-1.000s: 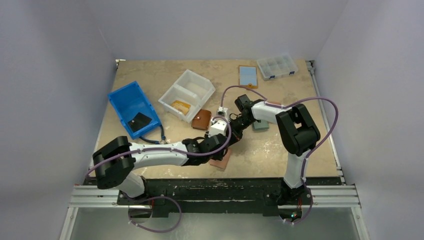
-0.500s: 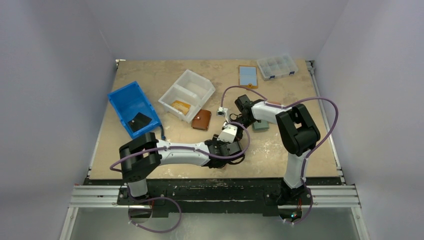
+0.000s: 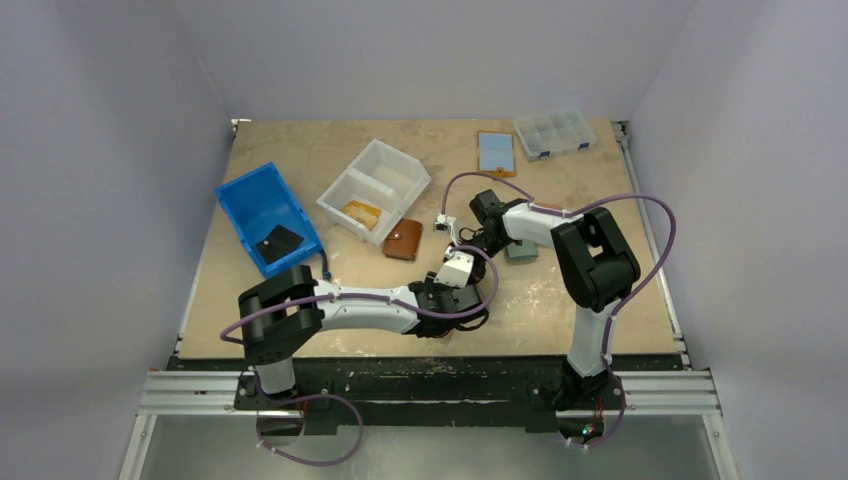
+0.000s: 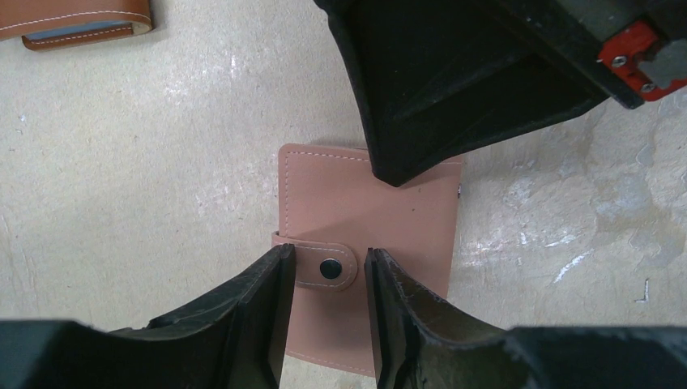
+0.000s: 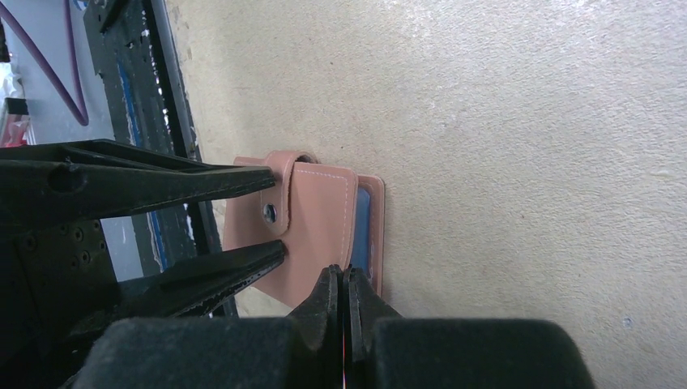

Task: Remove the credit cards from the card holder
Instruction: Open the card holder at the center of the board.

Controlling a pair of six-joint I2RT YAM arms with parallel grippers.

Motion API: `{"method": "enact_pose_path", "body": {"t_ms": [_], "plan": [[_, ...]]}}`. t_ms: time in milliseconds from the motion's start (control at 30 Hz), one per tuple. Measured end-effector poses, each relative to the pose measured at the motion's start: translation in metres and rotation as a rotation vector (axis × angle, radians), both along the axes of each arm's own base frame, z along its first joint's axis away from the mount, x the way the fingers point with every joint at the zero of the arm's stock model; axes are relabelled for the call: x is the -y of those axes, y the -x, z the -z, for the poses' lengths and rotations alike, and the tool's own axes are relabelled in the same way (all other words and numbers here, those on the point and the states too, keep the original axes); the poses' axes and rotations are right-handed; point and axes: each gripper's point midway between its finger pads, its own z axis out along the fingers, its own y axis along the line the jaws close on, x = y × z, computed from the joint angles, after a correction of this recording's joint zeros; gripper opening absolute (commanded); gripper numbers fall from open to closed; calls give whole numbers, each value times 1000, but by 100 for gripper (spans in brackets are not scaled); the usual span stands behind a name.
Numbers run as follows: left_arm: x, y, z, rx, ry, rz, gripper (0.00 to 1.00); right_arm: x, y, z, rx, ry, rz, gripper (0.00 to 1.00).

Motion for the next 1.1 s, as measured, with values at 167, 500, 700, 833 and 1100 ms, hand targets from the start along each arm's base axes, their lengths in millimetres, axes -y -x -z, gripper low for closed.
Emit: {"method": "enact_pose_path", "body": {"t_ms": [167, 500, 700, 833, 1100], "plan": [[-1, 1, 2, 3, 7, -12, 39, 0, 0, 0, -3, 2, 0, 0], [-2, 0, 5, 23, 22, -51, 2, 0, 0, 1, -3, 2, 0, 0], [-9, 0, 1, 37, 35, -55, 0, 0, 1, 1, -4, 2, -1, 0], [-24, 4, -9, 37, 65, -43, 0, 0, 1, 1, -2, 4, -2, 0], [-60, -2, -12, -47, 308, -80, 0, 2, 1, 1, 18, -2, -30, 10]]}}
